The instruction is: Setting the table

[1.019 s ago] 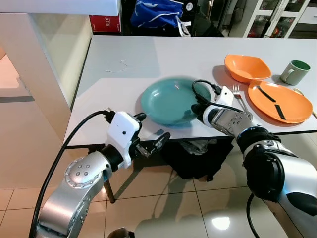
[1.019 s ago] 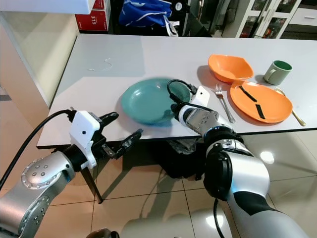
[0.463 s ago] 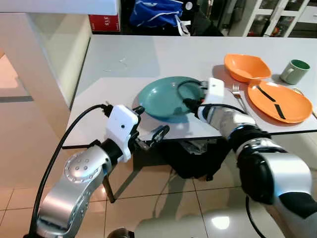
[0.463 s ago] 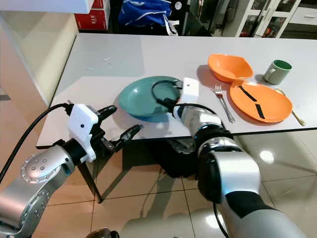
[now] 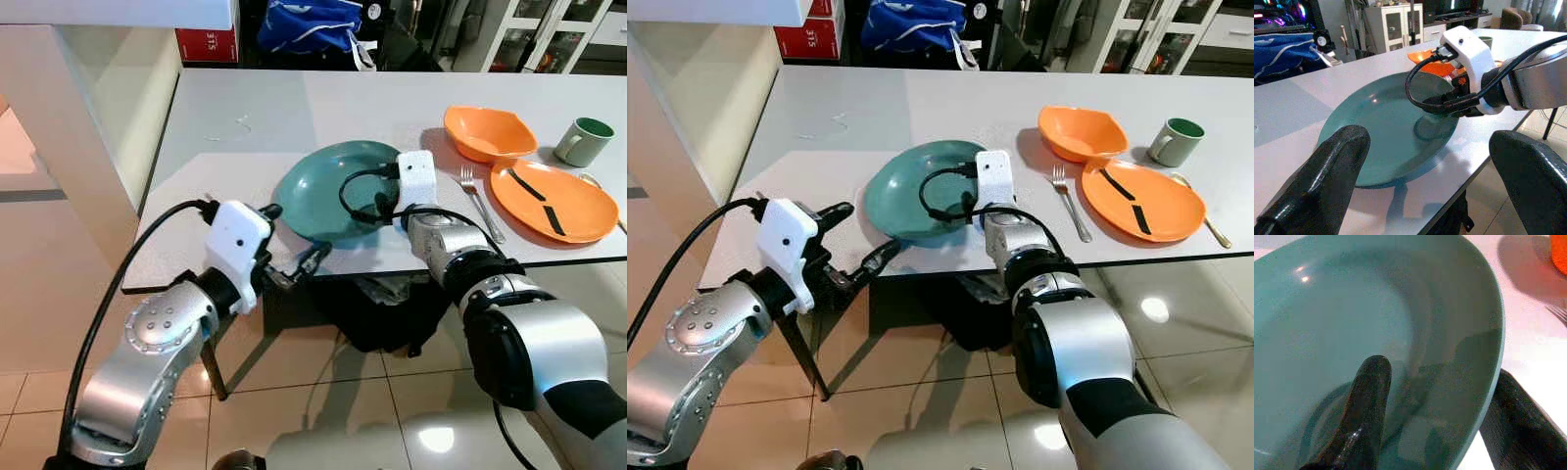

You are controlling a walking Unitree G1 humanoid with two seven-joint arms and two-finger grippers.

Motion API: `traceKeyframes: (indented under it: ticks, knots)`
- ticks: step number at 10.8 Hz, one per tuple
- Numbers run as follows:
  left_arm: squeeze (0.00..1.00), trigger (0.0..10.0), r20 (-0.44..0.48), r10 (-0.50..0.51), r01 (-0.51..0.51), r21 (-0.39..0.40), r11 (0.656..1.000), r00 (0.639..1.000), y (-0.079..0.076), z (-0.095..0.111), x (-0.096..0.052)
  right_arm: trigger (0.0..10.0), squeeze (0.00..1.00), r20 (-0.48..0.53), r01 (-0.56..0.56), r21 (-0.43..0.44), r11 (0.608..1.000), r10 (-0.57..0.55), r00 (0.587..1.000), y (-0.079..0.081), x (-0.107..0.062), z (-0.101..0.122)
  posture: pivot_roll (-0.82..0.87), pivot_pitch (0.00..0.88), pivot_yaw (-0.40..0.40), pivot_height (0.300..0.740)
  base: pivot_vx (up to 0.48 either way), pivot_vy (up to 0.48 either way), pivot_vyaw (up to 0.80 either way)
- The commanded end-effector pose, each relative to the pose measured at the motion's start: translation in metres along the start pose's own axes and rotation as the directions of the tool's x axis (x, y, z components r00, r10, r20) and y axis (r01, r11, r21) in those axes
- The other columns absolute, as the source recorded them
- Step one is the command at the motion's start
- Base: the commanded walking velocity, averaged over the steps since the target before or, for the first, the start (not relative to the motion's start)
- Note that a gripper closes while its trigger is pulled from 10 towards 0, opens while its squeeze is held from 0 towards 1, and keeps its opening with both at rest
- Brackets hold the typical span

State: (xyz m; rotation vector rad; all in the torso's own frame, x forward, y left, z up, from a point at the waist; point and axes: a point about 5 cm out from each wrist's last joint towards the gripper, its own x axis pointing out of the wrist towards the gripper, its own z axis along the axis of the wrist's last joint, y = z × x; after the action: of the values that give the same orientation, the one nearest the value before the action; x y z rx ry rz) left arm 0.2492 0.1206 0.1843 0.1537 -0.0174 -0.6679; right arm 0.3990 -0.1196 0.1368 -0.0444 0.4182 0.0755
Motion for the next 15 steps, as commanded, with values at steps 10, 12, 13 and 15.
traceKeyframes:
  ticks: [10,12,13,15]
  knots:
    - [0.00,10.0,0.037,0.004,-0.004,0.004,1.000,0.999,0.003,0.007,0.010,10.0,0.00,-0.200,0.075,0.137,0.988,-0.046,0.979,-0.001,-0.003,-0.002,0.02,0.013,-0.041,0.740,0.000,0.000,0.00]
    - [0.00,10.0,0.040,0.002,-0.002,0.006,1.000,0.999,0.004,0.009,0.010,10.0,0.00,-0.081,0.144,0.027,0.989,-0.142,0.987,-0.002,-0.003,0.019,0.03,0.000,-0.028,0.740,0.000,0.000,0.00]
    - [0.00,10.0,0.040,0.000,0.000,0.008,1.000,0.999,0.005,0.009,0.011,10.0,0.00,-0.028,0.175,-0.037,0.984,-0.176,0.984,-0.002,-0.003,0.026,0.03,0.000,-0.020,0.740,0.000,0.000,0.00]
    - [0.00,10.0,0.035,-0.015,0.015,0.020,1.000,0.999,0.007,0.009,0.012,10.0,0.00,0.111,0.249,-0.170,0.953,-0.233,0.966,0.002,-0.004,0.041,0.04,0.000,-0.005,0.740,0.000,0.000,0.00]
